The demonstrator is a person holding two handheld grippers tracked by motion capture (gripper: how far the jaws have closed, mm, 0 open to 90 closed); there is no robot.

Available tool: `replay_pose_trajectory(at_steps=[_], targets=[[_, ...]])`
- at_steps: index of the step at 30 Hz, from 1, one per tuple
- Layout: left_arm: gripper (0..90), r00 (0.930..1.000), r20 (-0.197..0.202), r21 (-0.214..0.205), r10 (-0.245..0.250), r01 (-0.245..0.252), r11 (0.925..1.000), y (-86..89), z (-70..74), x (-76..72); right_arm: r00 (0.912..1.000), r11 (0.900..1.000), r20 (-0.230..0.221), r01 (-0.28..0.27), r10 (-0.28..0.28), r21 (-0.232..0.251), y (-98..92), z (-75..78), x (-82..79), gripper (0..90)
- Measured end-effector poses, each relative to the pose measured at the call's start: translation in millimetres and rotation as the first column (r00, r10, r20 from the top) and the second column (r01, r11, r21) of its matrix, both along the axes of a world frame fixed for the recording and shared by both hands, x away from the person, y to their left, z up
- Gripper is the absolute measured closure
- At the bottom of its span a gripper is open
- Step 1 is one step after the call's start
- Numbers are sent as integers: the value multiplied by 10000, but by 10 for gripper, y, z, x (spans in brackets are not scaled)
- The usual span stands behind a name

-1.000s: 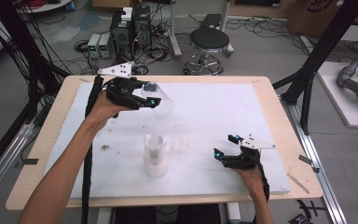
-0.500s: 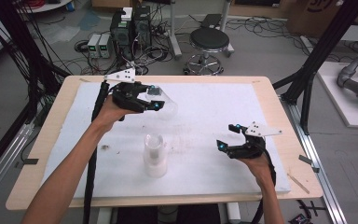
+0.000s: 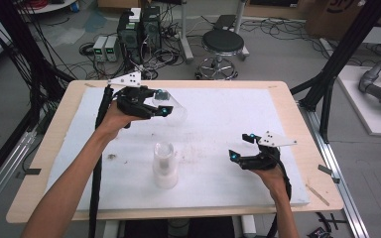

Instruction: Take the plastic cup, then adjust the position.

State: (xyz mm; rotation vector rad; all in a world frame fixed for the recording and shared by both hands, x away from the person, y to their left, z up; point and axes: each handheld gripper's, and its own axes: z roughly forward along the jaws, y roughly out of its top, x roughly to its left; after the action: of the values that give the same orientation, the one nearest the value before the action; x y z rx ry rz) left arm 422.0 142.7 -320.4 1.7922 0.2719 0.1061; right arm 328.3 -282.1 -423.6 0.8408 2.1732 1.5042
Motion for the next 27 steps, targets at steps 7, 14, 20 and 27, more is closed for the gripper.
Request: replay_pose_trajectory(at_steps=[7, 14, 20, 27], targets=[[408, 9999, -35, -10, 114, -114, 9999, 8, 1, 2, 9997, 9997, 80, 232, -233, 81, -15, -22, -20, 155], [408, 9999, 31, 22, 155, -155, 9999, 8, 12, 0, 9989, 9990, 79, 454, -454, 50, -20, -64, -62, 156], [409, 9998, 85, 39, 170, -170, 9998, -26, 29, 1, 9979, 9981, 181, 621, -621, 0, -38, -91, -94, 155], [409, 9998, 102, 102, 165, -166, 9998, -35, 29, 1, 9977, 9977, 116, 671, -671, -9, -44, -121, -105, 155]])
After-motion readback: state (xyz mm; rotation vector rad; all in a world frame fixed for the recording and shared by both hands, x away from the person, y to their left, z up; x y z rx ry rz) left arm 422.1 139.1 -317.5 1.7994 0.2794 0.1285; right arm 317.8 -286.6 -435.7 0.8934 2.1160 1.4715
